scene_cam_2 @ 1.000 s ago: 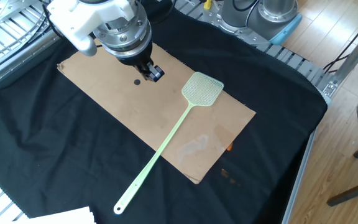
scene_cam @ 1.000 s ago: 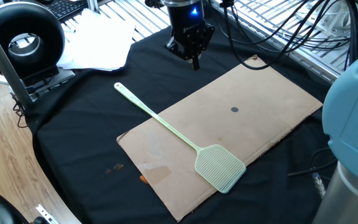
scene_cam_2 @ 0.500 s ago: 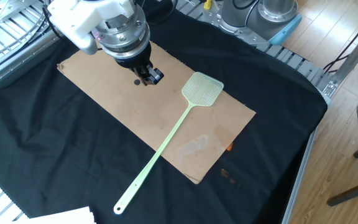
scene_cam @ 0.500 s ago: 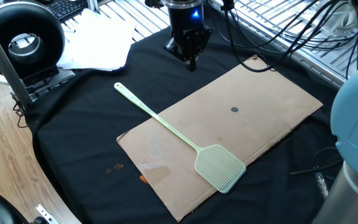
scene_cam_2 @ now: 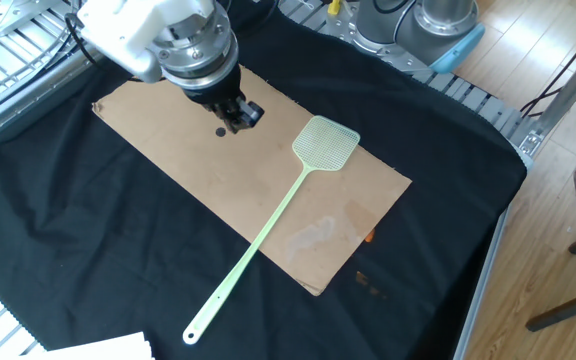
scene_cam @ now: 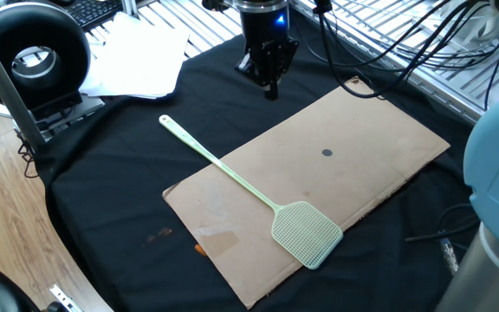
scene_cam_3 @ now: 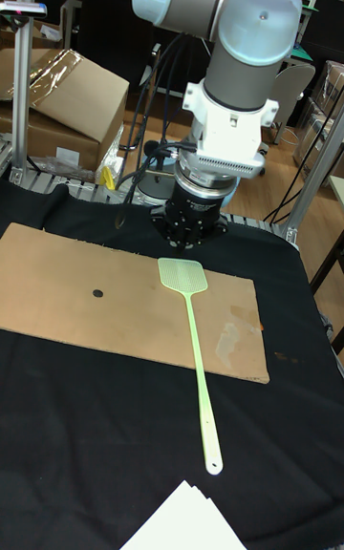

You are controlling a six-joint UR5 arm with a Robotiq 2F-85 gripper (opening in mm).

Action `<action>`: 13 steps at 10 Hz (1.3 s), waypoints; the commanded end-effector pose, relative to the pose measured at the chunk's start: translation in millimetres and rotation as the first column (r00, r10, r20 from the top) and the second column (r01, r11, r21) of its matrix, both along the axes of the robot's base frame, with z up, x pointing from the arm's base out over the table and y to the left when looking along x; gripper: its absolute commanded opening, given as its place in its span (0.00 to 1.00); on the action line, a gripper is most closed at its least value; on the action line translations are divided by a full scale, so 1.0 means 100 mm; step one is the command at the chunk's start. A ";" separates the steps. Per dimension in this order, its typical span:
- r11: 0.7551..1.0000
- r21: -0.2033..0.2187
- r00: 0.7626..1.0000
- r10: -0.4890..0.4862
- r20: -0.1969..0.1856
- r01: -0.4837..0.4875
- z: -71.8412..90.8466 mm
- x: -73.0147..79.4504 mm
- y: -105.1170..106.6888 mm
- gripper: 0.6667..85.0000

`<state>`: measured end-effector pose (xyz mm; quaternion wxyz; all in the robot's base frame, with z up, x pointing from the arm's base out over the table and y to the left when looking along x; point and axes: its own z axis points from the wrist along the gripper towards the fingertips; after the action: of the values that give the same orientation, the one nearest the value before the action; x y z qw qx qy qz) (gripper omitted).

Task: Swat with a flyswatter

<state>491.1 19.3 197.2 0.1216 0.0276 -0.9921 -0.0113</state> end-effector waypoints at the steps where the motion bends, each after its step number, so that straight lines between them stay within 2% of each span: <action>1: 0.998 0.014 0.997 0.064 -0.032 -0.064 0.03 -0.10 -0.07 0.82; 2: 0.999 0.031 0.999 0.044 -0.031 -0.043 0.03 -0.10 -0.01 0.74; 3: 0.999 0.033 0.999 0.028 -0.032 -0.027 0.03 -0.10 0.01 0.70; 4: 0.999 0.013 0.999 0.035 -0.031 -0.034 0.03 -0.09 -0.04 0.68; 11: 0.999 -0.013 0.999 0.030 -0.030 -0.030 0.03 -0.06 -0.06 0.64; 13: 0.999 -0.039 0.999 0.027 -0.031 -0.029 0.04 -0.04 -0.10 0.64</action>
<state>485.1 8.8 199.4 0.1382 0.0414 -0.9895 0.0062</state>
